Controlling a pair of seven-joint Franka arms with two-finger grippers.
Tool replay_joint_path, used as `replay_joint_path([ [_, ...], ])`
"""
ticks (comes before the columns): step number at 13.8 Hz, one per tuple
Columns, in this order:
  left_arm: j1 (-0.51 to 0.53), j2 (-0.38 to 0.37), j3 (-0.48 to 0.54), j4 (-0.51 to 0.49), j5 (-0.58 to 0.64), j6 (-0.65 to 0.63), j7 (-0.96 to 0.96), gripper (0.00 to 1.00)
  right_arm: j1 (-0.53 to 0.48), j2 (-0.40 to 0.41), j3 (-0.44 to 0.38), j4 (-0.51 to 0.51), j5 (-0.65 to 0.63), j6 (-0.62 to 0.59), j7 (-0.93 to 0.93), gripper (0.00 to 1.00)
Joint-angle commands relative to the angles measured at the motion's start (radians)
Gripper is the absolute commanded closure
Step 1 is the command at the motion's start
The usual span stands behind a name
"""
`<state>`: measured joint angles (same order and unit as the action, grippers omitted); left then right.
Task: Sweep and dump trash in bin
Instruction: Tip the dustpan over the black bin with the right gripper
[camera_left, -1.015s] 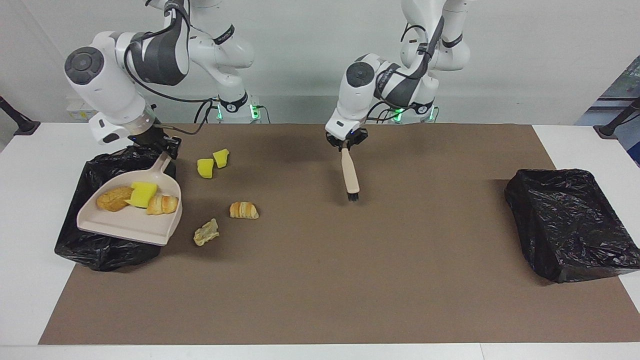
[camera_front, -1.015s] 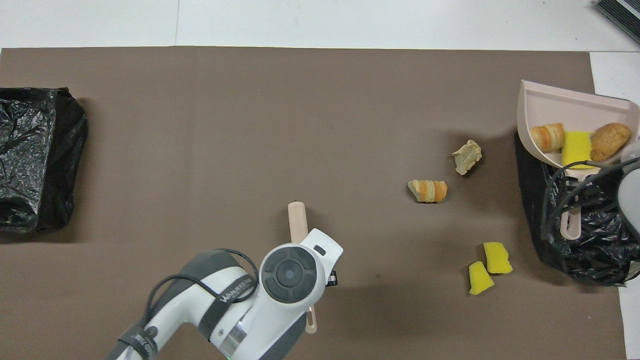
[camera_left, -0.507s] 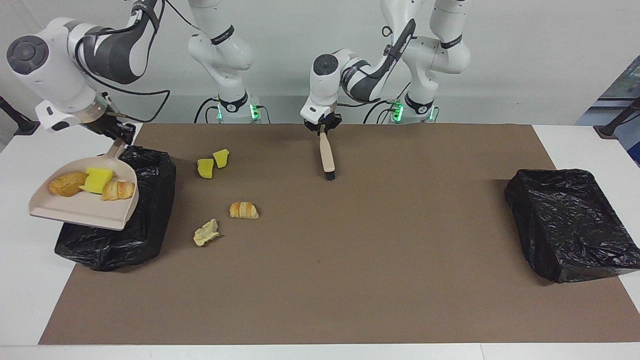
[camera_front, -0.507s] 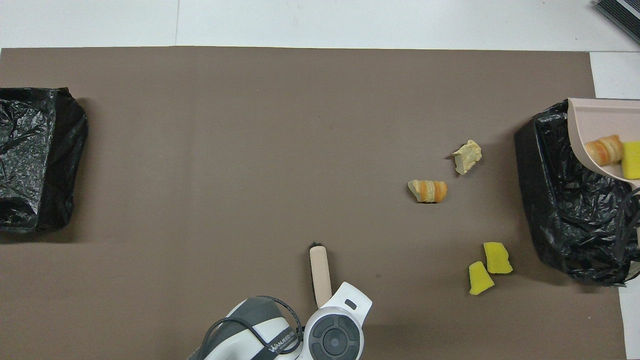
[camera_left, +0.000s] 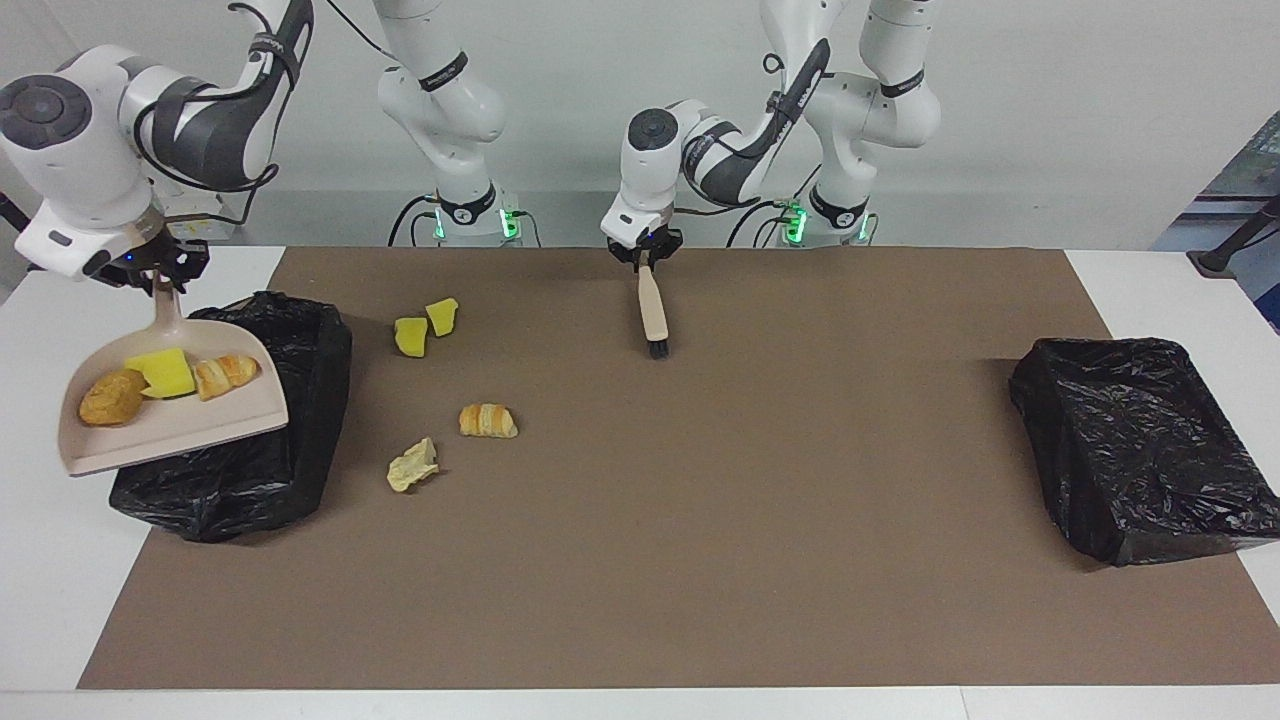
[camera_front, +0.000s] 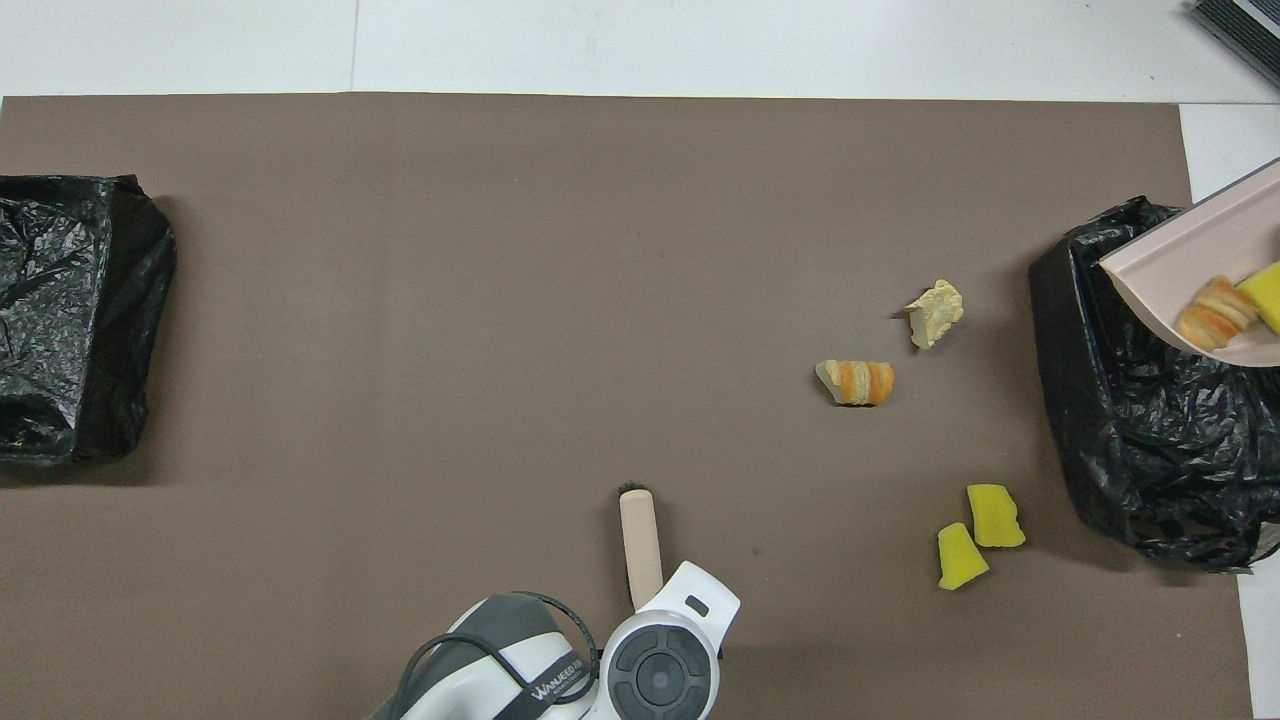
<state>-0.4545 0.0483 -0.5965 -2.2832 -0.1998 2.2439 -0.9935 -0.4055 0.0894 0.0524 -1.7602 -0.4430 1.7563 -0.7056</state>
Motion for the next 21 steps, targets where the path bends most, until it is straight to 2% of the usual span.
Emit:
replay_joint_path([
  [1, 0.028, -0.025, 0.009, -0.029, -0.067, -0.023, 0.081, 1.00, -0.033, 0.045, 0.004, 0.025, -0.057, 0.060, -0.084, 1.00],
  [3, 0.033, -0.037, 0.012, -0.028, -0.131, -0.027, 0.121, 1.00, -0.029, 0.058, 0.006, 0.051, -0.150, 0.063, -0.142, 1.00],
  [5, 0.046, -0.048, 0.014, -0.025, -0.147, -0.038, 0.142, 1.00, -0.030, 0.090, 0.006, 0.106, -0.174, 0.063, -0.230, 1.00],
  [7, 0.053, -0.062, 0.014, -0.022, -0.176, -0.066, 0.180, 1.00, -0.018, 0.090, 0.012, 0.108, -0.242, 0.063, -0.328, 1.00],
  [11, 0.056, -0.064, 0.020, -0.022, -0.191, -0.072, 0.188, 1.00, 0.007, 0.079, 0.015, 0.078, -0.399, 0.092, -0.520, 1.00],
  [12, 0.068, -0.064, 0.018, -0.022, -0.202, -0.072, 0.190, 1.00, 0.010, 0.073, 0.017, 0.052, -0.495, 0.100, -0.555, 1.00],
  [15, 0.073, -0.064, 0.018, -0.022, -0.207, -0.073, 0.202, 1.00, 0.042, 0.053, 0.018, -0.005, -0.624, 0.138, -0.551, 1.00],
  [17, 0.069, -0.068, 0.017, -0.024, -0.207, -0.073, 0.210, 1.00, 0.054, 0.043, 0.021, -0.022, -0.759, 0.129, -0.542, 1.00],
  [19, 0.065, -0.083, 0.015, -0.036, -0.207, -0.072, 0.216, 1.00, 0.120, 0.035, 0.020, -0.028, -0.841, 0.098, -0.570, 1.00],
  [21, 0.054, -0.100, 0.012, -0.050, -0.207, -0.067, 0.222, 1.00, 0.149, 0.038, 0.021, -0.021, -0.893, 0.086, -0.704, 1.00],
])
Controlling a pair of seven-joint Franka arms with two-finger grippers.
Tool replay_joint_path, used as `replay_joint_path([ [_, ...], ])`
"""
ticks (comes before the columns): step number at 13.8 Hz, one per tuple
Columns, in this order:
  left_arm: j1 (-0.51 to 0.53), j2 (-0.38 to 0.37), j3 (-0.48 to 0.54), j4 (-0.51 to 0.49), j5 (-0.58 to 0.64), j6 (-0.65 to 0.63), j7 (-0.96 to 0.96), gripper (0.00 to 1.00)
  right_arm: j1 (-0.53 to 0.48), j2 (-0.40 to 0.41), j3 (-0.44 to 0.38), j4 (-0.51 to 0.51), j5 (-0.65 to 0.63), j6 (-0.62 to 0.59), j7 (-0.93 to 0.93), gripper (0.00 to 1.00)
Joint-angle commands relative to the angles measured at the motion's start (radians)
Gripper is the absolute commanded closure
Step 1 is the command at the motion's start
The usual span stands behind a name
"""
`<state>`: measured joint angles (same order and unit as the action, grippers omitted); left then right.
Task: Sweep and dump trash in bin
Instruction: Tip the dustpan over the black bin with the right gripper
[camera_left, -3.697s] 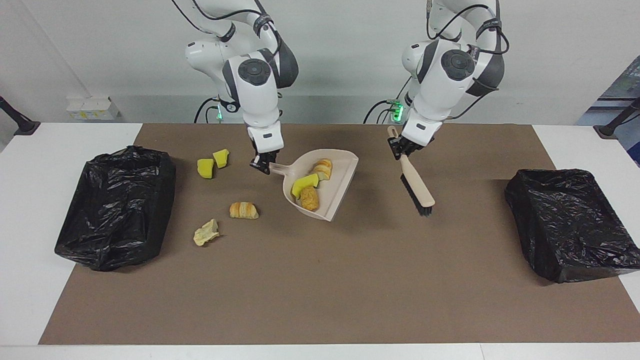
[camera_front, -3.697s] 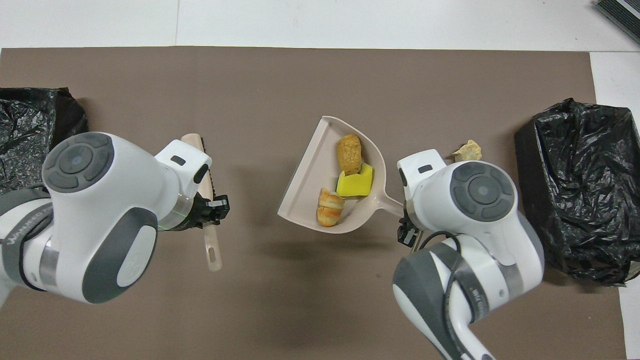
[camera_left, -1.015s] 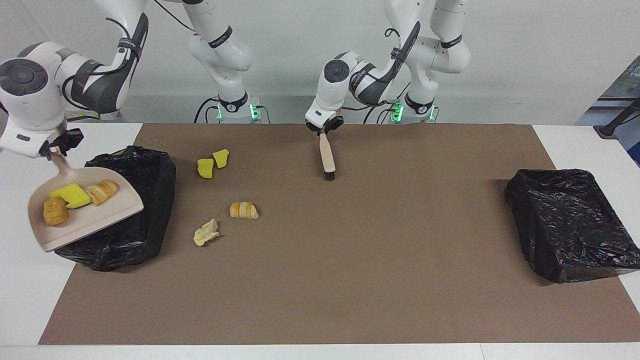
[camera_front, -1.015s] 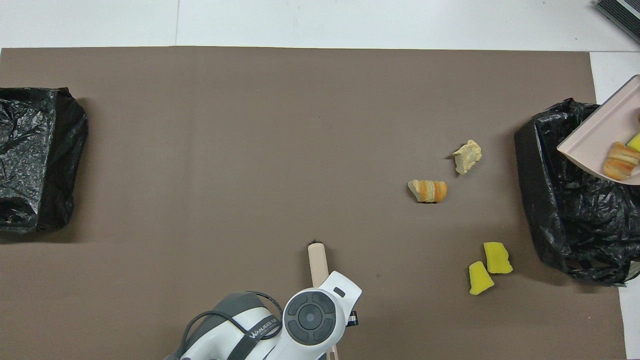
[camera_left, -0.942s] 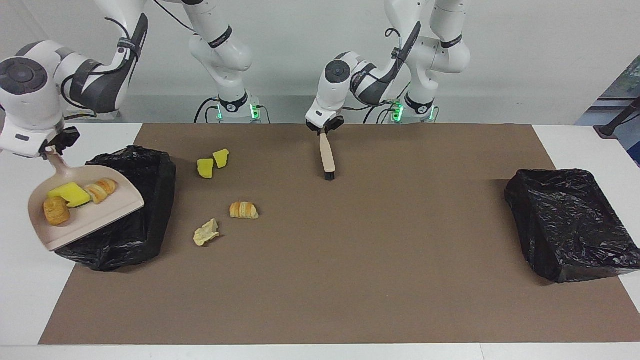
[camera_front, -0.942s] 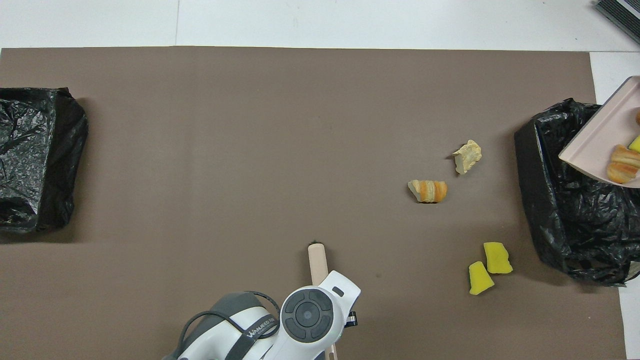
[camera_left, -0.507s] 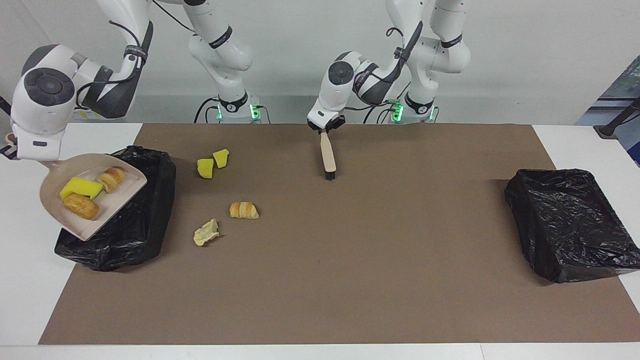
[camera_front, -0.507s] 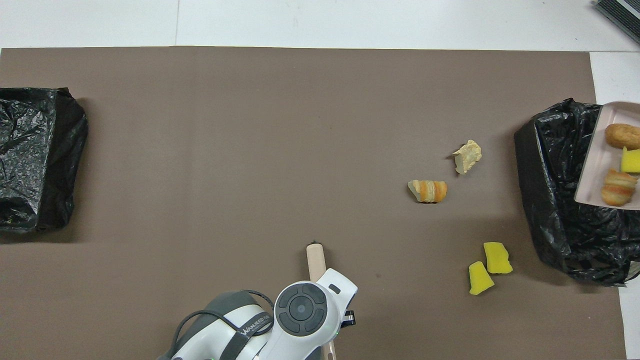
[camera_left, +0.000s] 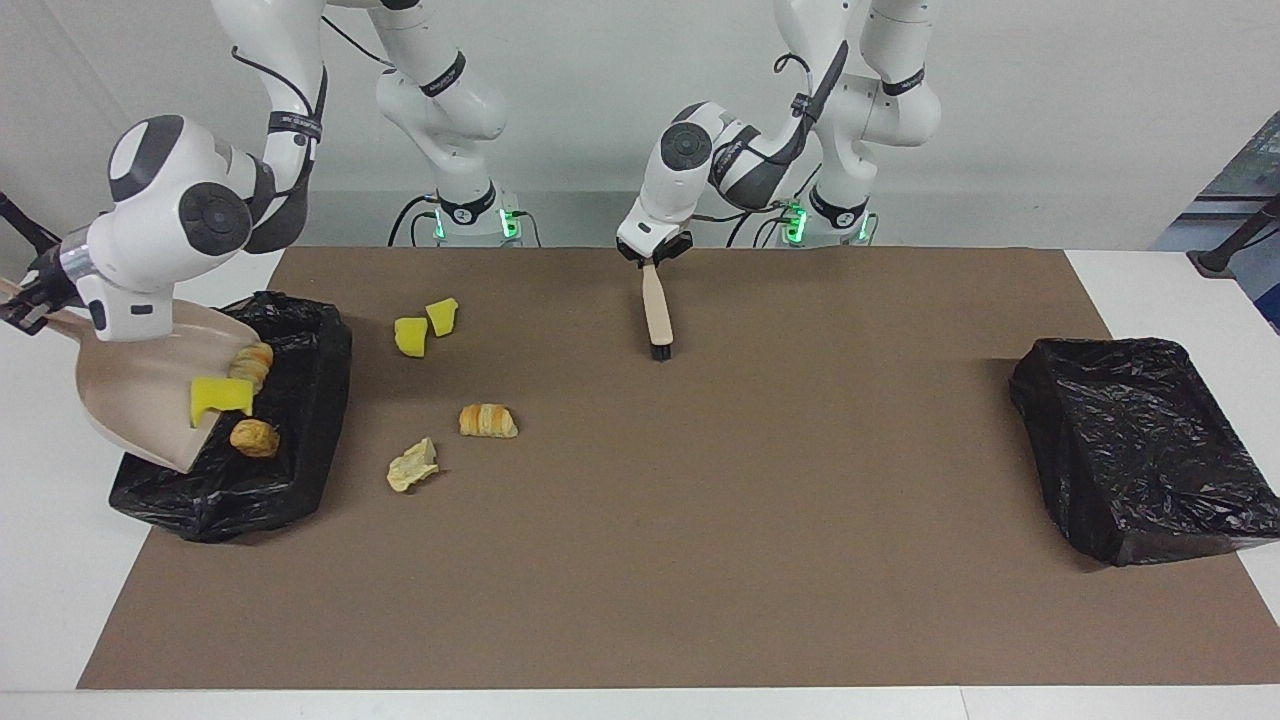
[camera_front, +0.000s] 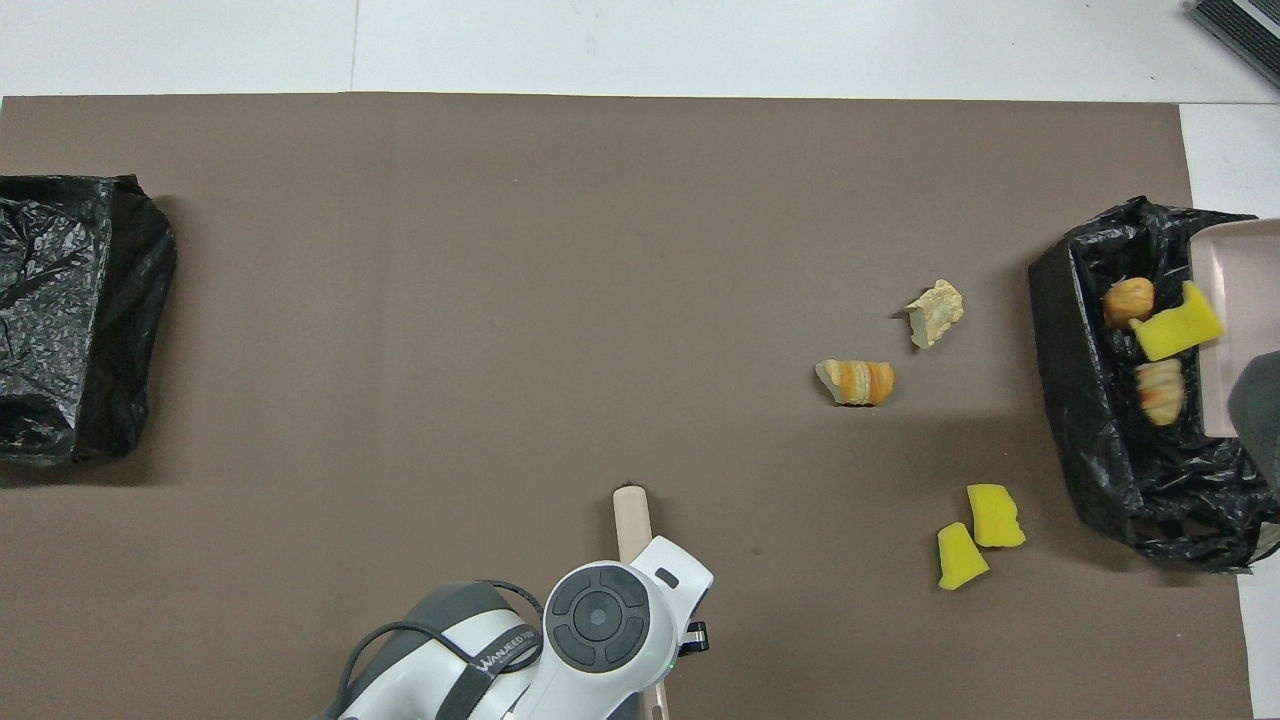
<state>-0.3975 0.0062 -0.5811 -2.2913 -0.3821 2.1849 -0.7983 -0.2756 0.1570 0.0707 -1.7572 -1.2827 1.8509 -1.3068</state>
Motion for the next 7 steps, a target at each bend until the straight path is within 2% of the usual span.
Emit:
replay_joint_path([
  [1, -0.006, -0.058, -0.002, -0.042, -0.024, -0.010, 0.027, 1.00, 0.019, -0.028, 0.003, -0.021, -0.055, -0.007, -0.104, 1.00],
  [7, -0.011, -0.065, -0.002, -0.068, -0.024, 0.004, 0.027, 1.00, 0.010, -0.025, 0.001, -0.019, -0.041, 0.008, -0.141, 1.00],
])
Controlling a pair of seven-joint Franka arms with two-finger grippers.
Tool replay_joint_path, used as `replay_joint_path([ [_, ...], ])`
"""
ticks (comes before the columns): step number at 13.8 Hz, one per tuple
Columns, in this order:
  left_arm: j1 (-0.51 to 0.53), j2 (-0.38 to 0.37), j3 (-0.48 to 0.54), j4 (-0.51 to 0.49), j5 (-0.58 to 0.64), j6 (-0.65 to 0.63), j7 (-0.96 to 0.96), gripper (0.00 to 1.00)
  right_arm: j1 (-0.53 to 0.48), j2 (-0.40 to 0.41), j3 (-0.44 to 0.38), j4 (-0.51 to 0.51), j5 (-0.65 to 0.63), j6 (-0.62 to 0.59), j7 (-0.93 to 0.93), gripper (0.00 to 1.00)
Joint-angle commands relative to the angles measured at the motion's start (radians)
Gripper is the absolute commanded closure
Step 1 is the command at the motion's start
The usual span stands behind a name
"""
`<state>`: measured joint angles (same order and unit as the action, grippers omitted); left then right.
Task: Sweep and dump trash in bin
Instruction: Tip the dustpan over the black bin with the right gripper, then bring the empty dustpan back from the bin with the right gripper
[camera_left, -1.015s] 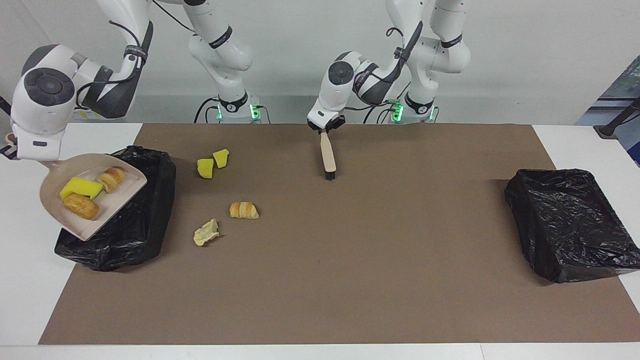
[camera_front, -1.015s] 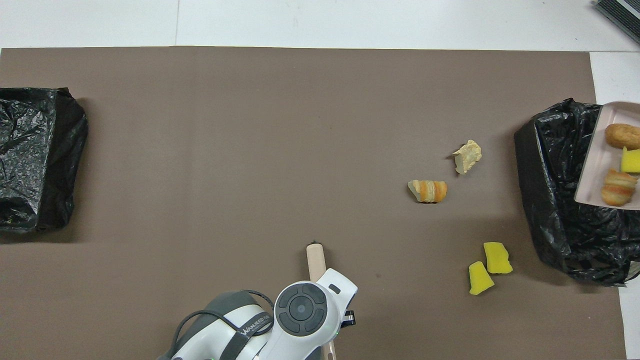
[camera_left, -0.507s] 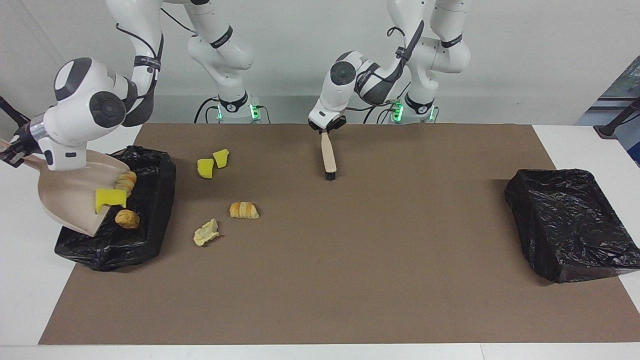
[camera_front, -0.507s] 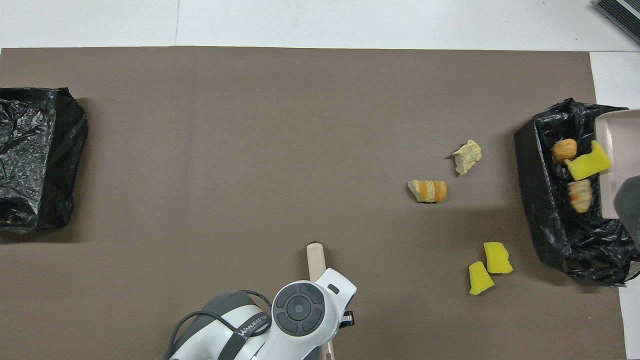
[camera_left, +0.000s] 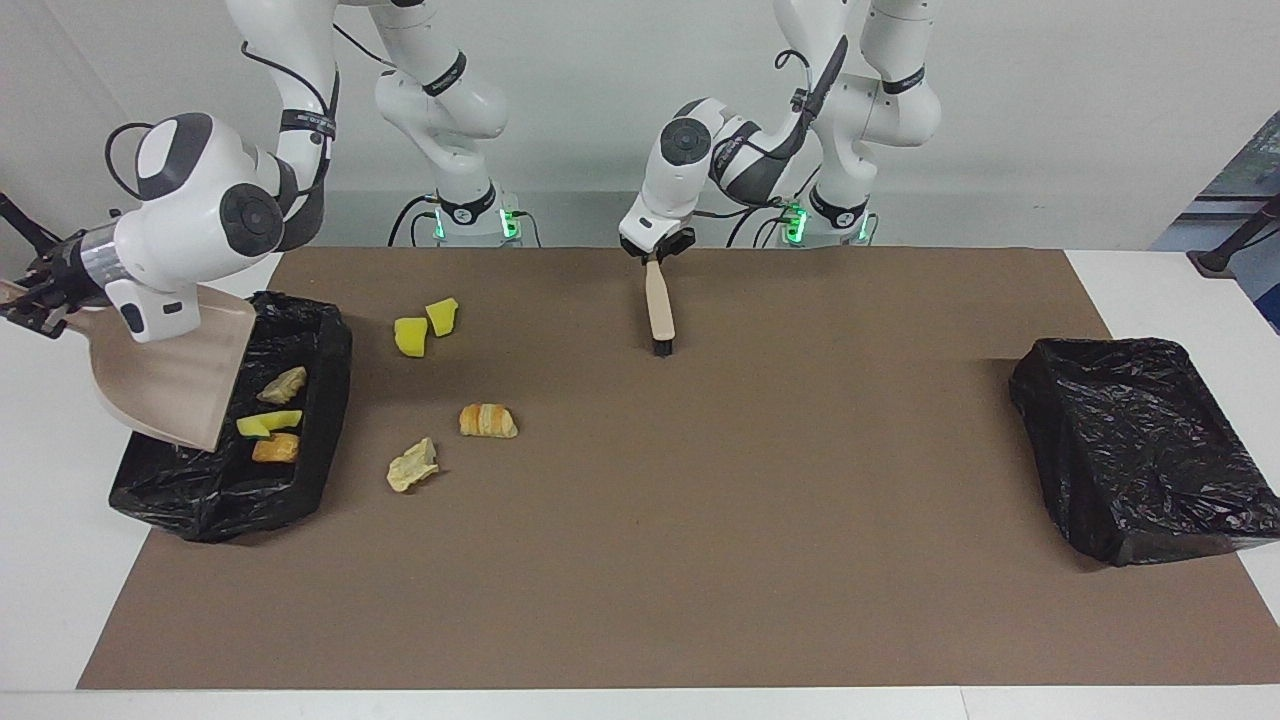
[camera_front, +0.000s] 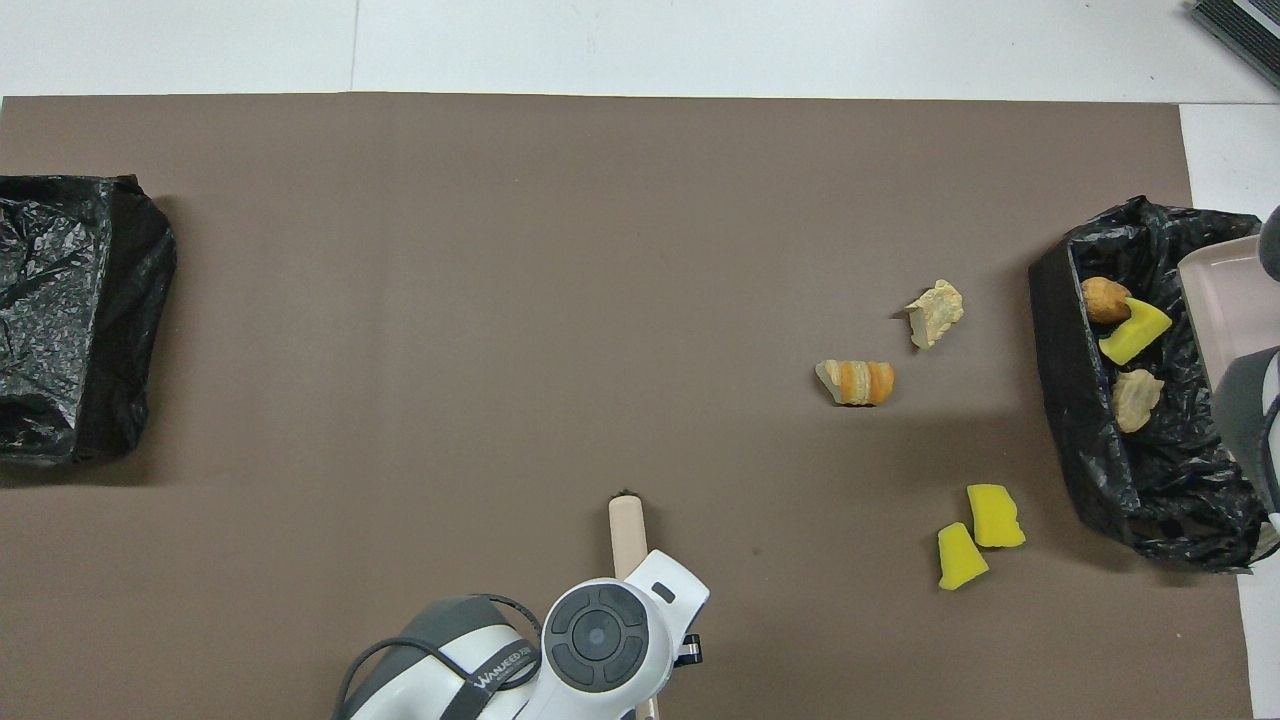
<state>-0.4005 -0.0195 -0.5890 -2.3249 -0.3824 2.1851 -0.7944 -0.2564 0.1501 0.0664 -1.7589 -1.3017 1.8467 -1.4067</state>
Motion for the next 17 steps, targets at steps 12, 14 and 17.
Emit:
replay_joint_path([
  [12, 0.137, -0.053, 0.015, 0.205, -0.007, -0.277, 0.014, 0.00, -0.020, -0.012, 0.001, 0.073, 0.205, 0.014, -0.057, 1.00],
  [14, 0.158, -0.056, 0.020, 0.222, 0.016, -0.288, 0.012, 0.00, -0.026, -0.015, -0.007, 0.096, 0.382, 0.011, -0.043, 1.00],
  [17, 0.209, -0.056, 0.018, 0.254, 0.103, -0.309, 0.018, 0.00, -0.035, -0.021, -0.008, 0.113, 0.624, -0.020, 0.071, 1.00],
])
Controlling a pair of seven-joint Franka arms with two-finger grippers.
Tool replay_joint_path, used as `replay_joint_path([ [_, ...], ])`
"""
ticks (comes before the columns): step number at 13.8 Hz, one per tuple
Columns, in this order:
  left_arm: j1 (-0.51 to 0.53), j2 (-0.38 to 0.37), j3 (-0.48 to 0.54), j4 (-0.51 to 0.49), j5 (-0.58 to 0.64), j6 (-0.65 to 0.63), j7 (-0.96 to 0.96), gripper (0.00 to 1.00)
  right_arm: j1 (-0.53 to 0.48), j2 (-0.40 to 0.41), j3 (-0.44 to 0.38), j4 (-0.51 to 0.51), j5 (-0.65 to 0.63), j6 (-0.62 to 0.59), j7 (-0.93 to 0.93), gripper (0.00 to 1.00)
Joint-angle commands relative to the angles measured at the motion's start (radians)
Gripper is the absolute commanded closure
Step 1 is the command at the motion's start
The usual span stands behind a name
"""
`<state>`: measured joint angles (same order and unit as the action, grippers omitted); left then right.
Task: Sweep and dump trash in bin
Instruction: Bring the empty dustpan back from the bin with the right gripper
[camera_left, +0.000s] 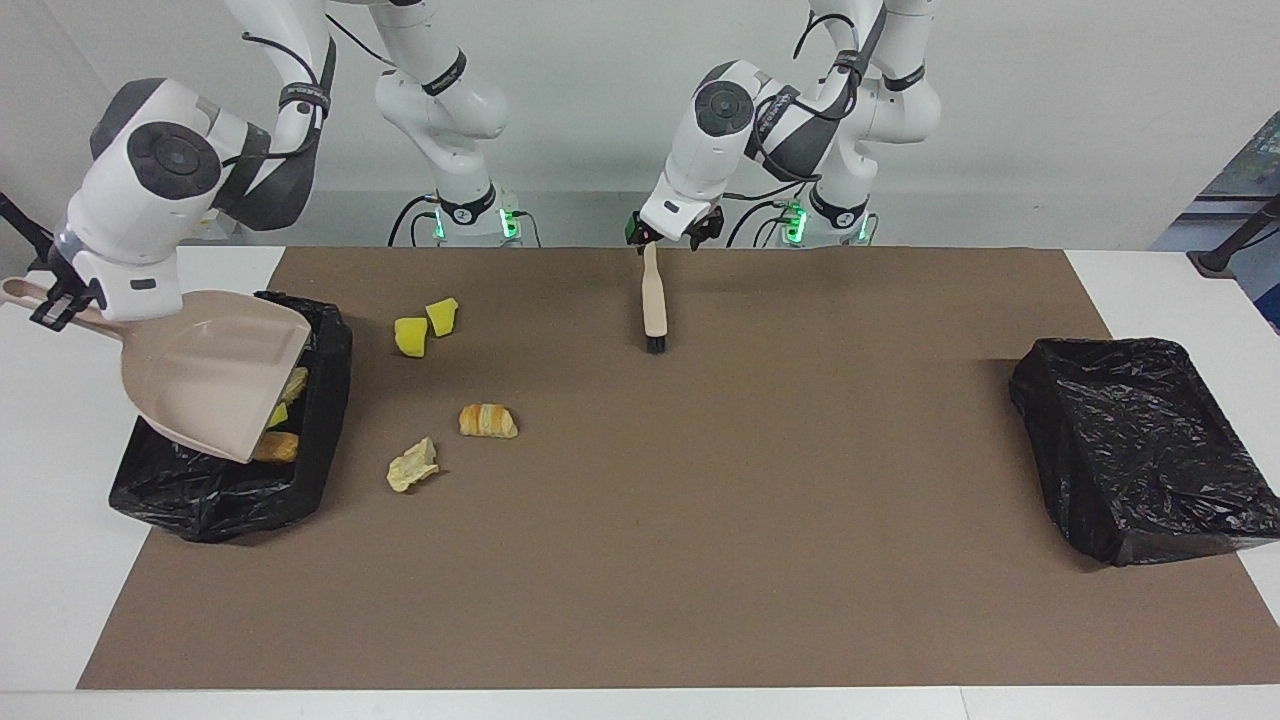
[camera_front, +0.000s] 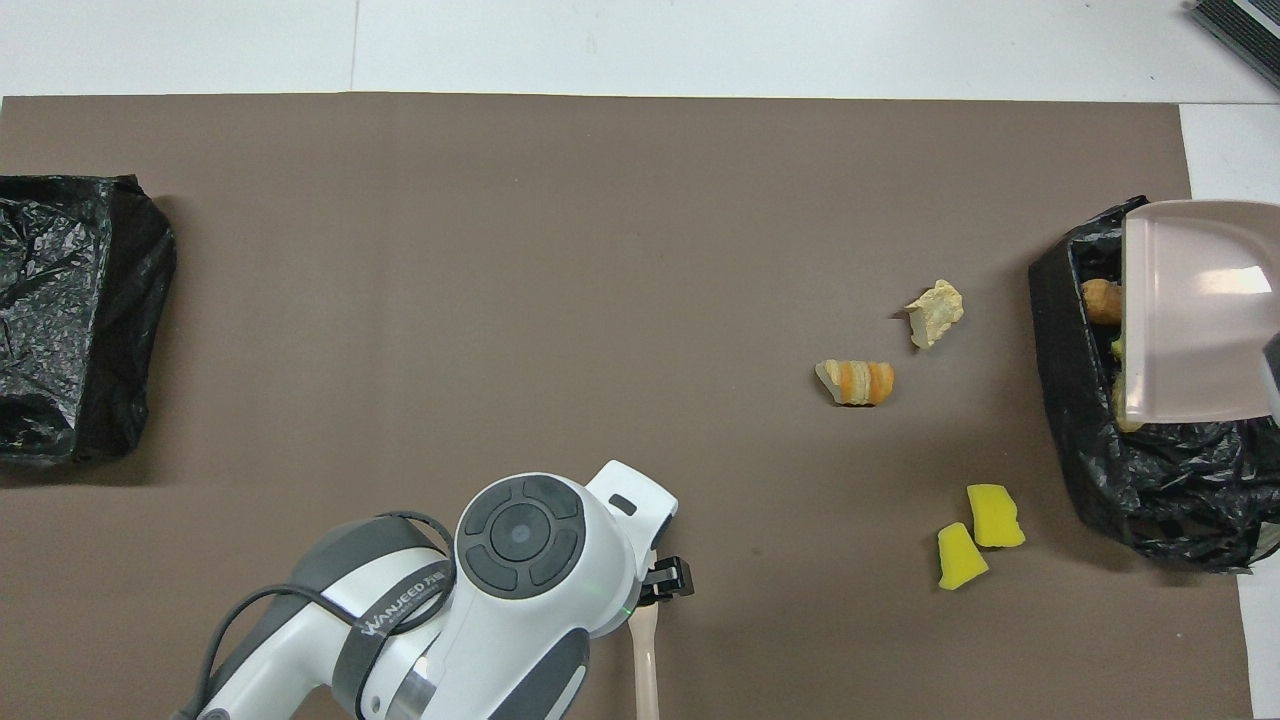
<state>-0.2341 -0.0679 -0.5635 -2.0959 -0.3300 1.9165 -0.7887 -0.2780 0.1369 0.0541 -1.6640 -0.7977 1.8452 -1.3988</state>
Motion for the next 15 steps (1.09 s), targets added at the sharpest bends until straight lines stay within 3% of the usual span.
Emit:
replay_joint_path([
  [1, 0.058, -0.007, -0.007, 0.039, 0.084, -0.047, 0.019, 0.00, -0.016, -0.010, 0.004, 0.018, 0.188, -0.038, 0.152, 1.00],
  [4, 0.123, -0.004, -0.007, 0.065, 0.153, -0.053, 0.075, 0.00, 0.011, -0.022, 0.018, 0.006, 0.363, -0.119, 0.494, 1.00],
  [11, 0.309, -0.004, -0.006, 0.082, 0.207, -0.080, 0.366, 0.00, 0.311, 0.039, 0.020, -0.022, 0.658, -0.238, 1.310, 1.00],
  [15, 0.415, -0.018, -0.004, 0.082, 0.207, -0.126, 0.540, 0.00, 0.463, 0.098, 0.018, -0.019, 0.827, -0.233, 1.608, 1.00],
])
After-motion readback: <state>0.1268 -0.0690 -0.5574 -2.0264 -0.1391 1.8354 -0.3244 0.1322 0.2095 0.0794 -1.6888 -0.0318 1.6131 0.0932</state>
